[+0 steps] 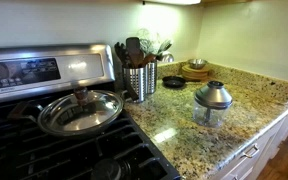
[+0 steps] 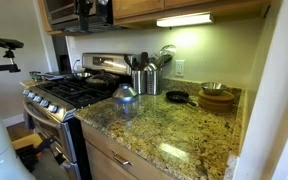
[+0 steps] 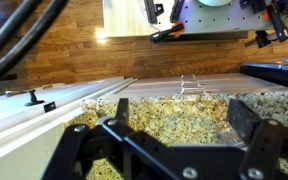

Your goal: Take the lid off the food processor and put it on the counter

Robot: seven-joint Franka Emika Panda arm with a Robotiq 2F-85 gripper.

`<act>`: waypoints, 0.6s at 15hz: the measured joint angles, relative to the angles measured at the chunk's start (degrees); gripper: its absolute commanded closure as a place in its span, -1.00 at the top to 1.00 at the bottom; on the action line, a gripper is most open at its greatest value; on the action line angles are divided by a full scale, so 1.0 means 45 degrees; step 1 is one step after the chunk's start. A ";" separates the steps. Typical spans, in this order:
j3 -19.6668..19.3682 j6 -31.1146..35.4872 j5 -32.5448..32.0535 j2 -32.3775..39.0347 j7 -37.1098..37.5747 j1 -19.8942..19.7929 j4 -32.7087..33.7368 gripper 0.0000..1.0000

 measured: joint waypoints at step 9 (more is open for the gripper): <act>-0.0016 0.0011 0.0000 0.0017 0.0000 0.0105 0.0000 1.00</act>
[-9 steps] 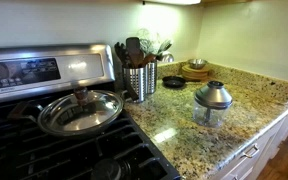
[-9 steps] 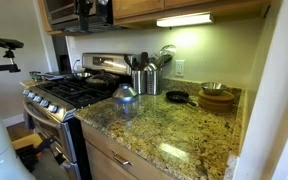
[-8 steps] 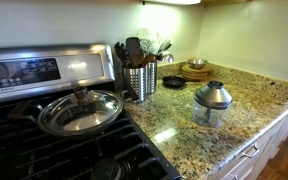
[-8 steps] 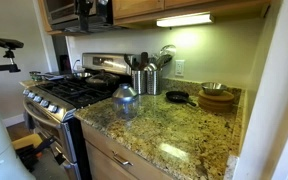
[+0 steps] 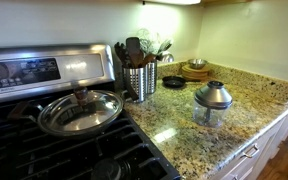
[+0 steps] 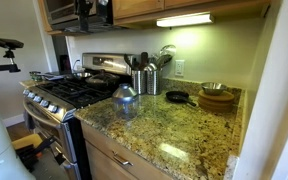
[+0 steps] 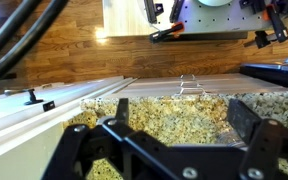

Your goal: Take the lid off the food processor and put it on the counter

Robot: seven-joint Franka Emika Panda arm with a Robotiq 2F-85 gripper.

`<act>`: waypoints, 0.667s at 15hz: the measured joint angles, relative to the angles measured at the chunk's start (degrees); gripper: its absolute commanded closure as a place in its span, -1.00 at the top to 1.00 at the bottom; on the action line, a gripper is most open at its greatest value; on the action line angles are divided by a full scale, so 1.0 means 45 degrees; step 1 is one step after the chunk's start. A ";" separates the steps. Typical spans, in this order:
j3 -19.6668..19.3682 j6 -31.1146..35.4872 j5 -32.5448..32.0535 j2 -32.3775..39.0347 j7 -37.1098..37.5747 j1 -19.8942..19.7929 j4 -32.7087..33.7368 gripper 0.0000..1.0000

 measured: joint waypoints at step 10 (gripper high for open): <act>0.0332 0.2320 0.0560 0.1147 0.0151 0.1295 -0.0061 1.00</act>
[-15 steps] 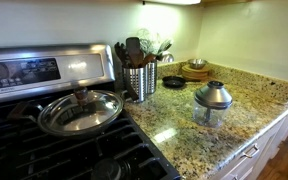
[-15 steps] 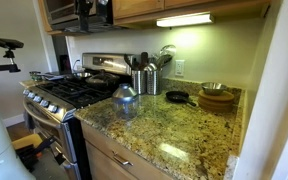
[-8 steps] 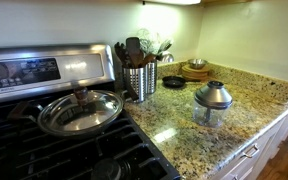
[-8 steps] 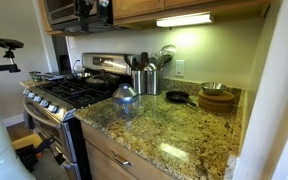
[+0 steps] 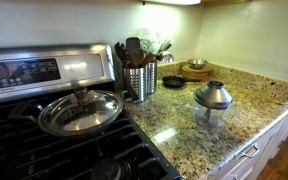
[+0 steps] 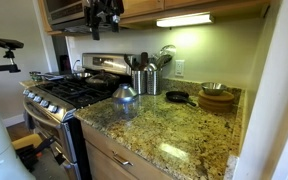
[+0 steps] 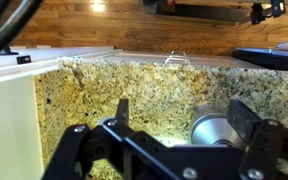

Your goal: Take the lid off the food processor and put it on the counter

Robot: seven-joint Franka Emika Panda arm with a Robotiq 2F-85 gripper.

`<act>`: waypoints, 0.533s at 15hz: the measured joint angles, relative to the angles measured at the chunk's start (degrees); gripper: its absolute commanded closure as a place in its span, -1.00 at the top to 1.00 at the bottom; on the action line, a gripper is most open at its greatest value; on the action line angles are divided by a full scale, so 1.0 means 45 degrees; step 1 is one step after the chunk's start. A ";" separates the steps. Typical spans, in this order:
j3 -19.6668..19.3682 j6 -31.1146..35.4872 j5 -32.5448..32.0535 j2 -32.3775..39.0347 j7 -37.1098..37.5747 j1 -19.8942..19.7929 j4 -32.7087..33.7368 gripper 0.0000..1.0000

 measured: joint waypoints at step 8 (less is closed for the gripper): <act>0.0405 0.2497 0.2253 0.2480 0.0528 0.0625 0.0021 1.00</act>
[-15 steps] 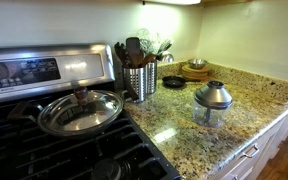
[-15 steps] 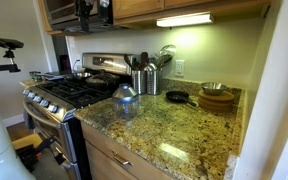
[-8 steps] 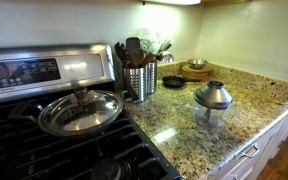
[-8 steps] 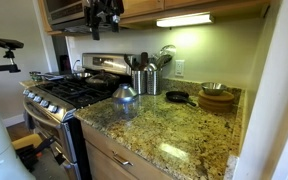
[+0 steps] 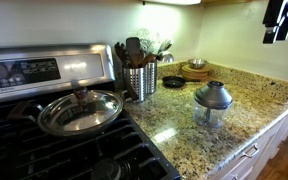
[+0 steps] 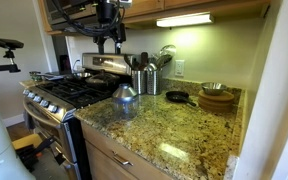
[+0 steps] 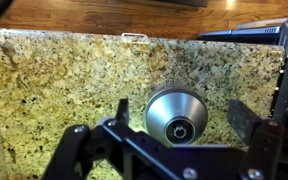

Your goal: Take the lid off the food processor and put it on the counter

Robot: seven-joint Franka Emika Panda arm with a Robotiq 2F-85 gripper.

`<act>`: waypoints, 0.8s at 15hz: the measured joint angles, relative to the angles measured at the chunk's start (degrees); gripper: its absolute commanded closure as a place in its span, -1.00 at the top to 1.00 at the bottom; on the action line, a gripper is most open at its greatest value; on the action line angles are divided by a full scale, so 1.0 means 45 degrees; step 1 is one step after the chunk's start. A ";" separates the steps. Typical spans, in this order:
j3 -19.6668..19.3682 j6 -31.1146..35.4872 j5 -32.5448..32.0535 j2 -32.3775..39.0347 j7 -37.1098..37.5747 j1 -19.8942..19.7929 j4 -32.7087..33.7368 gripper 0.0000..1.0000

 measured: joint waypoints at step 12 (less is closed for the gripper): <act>0.0353 0.0664 0.0356 0.1076 0.0300 0.0147 0.0040 1.00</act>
